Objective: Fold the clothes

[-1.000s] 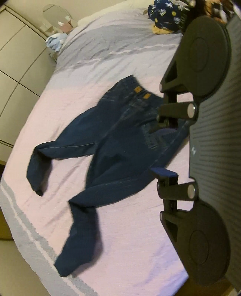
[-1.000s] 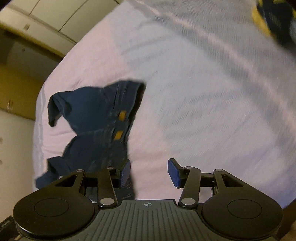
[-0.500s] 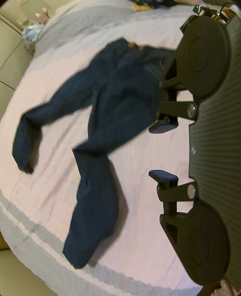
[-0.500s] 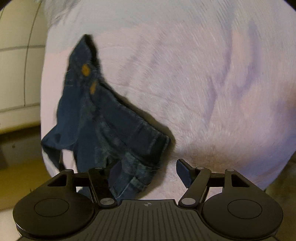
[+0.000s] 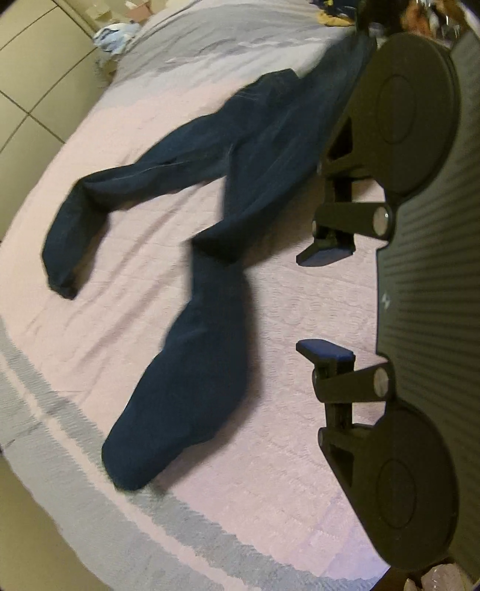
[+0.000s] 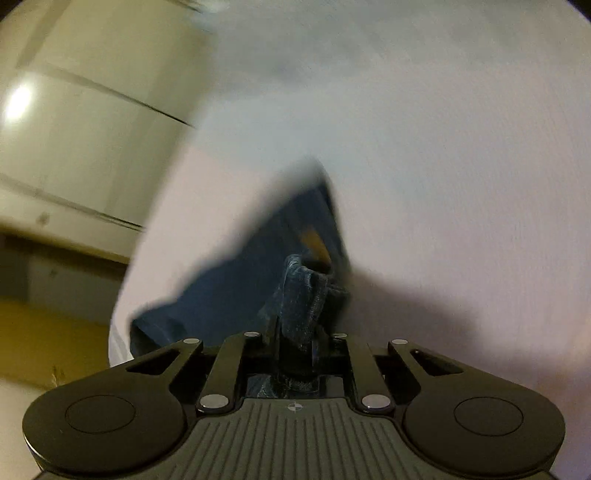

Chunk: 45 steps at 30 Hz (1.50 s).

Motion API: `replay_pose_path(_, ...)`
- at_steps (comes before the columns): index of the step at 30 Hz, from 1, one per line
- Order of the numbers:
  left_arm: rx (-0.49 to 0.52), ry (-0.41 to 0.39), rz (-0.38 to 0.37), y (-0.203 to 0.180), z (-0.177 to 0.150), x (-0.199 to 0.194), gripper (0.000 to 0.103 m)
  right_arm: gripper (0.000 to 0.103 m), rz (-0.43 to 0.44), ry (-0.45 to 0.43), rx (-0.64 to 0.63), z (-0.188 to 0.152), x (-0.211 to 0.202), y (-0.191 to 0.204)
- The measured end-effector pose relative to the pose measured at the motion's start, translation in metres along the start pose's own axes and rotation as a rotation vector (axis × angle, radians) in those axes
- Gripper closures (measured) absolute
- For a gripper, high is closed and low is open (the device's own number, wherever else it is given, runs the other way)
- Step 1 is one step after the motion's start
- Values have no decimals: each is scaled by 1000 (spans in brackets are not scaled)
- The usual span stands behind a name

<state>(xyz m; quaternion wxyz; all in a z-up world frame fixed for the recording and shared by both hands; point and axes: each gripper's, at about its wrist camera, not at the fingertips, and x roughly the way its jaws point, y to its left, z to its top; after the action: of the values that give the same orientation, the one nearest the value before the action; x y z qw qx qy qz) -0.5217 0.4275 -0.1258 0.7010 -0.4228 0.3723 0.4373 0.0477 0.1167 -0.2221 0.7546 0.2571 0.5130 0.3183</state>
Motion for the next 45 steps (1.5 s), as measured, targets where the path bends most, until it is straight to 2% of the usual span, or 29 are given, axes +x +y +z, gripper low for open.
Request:
replay_pose_path(3,-30,-23,6,-4,-10,-6,65,93,19,-170,-127,72,-63,11)
replay_pose_path(4,-46,-23,5,-4,-16,-5,64,92,-11,-202,-143,91,-77,5)
replay_pose_path(6,-83,-9,4,-3,-31,1,63,89,-122,-205,-166,125,-90,-21)
replay_pose_path(7,-109,5,2,-1,-40,8,63,79,-186,-183,-145,135,-90,-40)
replay_pose_path(8,-140,21,1,0,-50,15,63,65,-257,-153,-90,139,-87,-64)
replay_pose_path(10,-221,57,-4,6,-68,31,63,63,-367,-104,13,141,-81,-107)
replay_pose_path(12,-301,97,-15,10,-80,47,63,63,-363,-73,143,127,-80,-146)
replay_pose_path(14,-330,117,-11,9,-80,58,63,60,-338,-51,269,111,-80,-178)
replay_pose_path(18,-301,98,48,3,-54,72,57,52,-351,-11,347,97,-71,-196)
replay_pose_path(24,-308,58,109,1,24,89,51,48,-403,-11,180,117,-59,-173)
replay_pose_path(29,-315,79,181,-16,89,124,40,45,-395,-26,143,117,-49,-157)
replay_pose_path(31,-319,92,213,-21,112,143,30,44,-388,-14,159,112,-45,-155)
replay_pose_path(34,-295,198,311,-20,129,187,27,44,-399,-5,176,104,-39,-156)
replay_pose_path(36,-254,311,373,-18,126,219,32,44,-413,0,186,99,-36,-157)
replay_pose_path(37,-247,351,388,-14,120,229,50,44,-421,2,191,97,-34,-158)
replay_pose_path(39,-287,361,353,-4,106,233,77,44,-433,-4,213,95,-35,-161)
replay_pose_path(40,-333,324,315,2,101,225,93,44,-437,-9,226,94,-35,-163)
replay_pose_path(41,-354,283,270,4,99,216,103,44,-441,-14,239,94,-36,-165)
replay_pose_path(44,-264,134,99,-13,109,172,103,44,-435,-35,288,97,-37,-168)
replay_pose_path(45,-222,66,12,-22,112,150,103,44,-429,-40,303,99,-37,-169)
